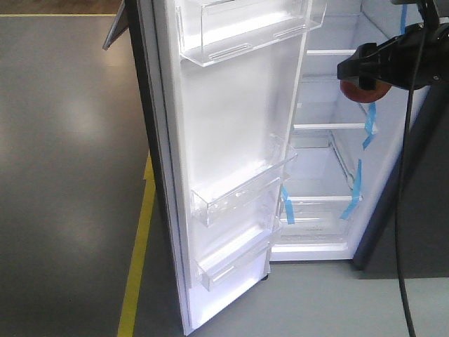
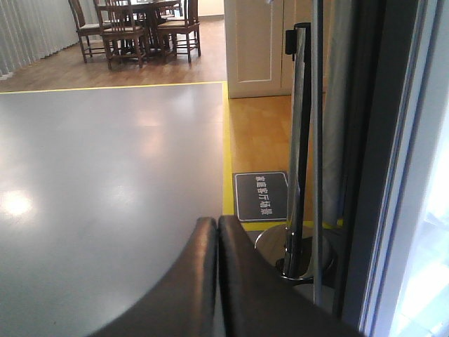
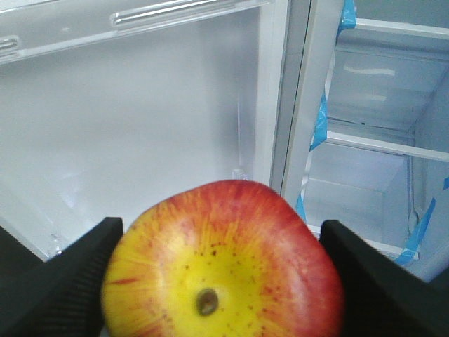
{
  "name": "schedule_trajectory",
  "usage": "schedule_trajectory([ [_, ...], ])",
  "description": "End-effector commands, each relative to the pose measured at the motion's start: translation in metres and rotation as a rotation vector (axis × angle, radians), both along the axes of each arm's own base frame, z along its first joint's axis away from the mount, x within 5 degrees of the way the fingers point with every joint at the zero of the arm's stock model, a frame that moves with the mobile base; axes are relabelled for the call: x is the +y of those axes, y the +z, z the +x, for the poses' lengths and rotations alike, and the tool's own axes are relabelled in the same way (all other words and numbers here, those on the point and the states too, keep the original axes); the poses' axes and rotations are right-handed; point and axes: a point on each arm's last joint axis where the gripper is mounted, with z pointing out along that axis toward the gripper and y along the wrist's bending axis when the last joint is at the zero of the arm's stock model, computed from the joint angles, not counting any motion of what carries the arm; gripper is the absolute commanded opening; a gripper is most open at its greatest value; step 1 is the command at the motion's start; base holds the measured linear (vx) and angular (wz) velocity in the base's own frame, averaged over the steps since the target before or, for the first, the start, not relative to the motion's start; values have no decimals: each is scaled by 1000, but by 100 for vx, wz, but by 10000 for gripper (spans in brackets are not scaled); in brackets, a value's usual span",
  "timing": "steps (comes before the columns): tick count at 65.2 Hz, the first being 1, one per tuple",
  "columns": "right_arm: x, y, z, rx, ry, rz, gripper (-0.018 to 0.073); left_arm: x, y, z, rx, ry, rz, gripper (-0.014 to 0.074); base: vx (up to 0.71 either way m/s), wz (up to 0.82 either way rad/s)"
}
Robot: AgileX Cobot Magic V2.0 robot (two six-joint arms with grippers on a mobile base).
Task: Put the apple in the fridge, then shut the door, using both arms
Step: 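Drive closer so the held apple faces the fridge shelves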
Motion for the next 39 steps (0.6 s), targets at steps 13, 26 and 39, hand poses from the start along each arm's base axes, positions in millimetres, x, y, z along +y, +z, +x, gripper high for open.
schedule_trajectory([
  [13,-2,31,-8,-134,-27,19,169,-1,-3,1,-54,-15,-4,-6,8,-2],
  [26,-2,31,-8,-134,-27,19,169,-1,-3,1,-54,-15,-4,-6,7,-2],
  [39,-2,31,-8,-134,-27,19,169,-1,-3,1,-54,-15,-4,-6,6,0],
])
